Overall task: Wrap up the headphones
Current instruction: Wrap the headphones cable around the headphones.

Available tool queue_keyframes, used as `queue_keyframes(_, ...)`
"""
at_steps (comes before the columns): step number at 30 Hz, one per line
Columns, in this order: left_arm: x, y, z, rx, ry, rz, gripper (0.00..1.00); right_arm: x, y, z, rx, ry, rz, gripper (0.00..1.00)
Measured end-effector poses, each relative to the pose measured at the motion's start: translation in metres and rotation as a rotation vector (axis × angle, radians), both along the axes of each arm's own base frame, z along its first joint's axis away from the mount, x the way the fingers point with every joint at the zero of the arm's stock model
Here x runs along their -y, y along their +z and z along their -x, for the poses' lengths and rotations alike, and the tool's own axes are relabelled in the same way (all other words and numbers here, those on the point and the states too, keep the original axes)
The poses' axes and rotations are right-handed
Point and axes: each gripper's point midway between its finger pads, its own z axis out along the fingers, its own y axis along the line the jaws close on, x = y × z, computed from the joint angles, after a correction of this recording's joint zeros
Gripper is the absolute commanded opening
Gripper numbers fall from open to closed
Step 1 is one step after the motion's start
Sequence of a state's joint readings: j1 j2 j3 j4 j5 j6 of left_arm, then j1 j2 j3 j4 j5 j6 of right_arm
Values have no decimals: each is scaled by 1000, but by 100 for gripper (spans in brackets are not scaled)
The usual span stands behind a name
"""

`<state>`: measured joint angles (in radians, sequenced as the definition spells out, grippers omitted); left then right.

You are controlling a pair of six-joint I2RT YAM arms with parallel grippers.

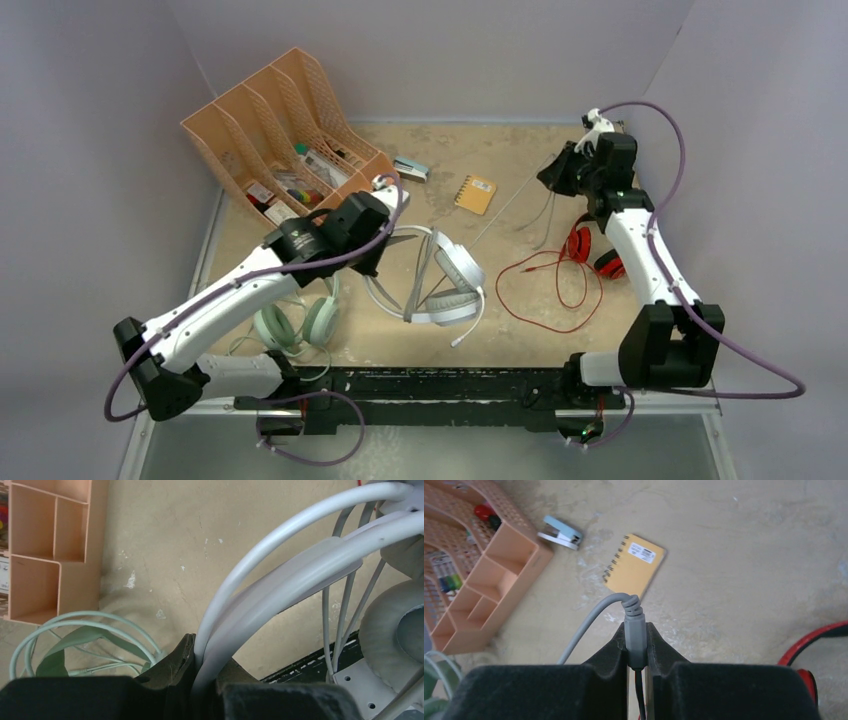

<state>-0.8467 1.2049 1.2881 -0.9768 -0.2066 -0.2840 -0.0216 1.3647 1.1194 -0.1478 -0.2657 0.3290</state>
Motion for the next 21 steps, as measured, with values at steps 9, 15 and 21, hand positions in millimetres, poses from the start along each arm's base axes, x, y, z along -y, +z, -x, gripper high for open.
queue_keyframes(9,30,-51,-9,13,-59,-90,0,-19,26,-13,-4,160,2,0)
queue_keyframes(15,56,-49,-8,62,-120,-49,0,-25,28,-40,-27,207,-11,0)
queue_keyframes(21,66,-52,-12,95,-122,-31,0,-30,28,-71,-54,238,-29,0)
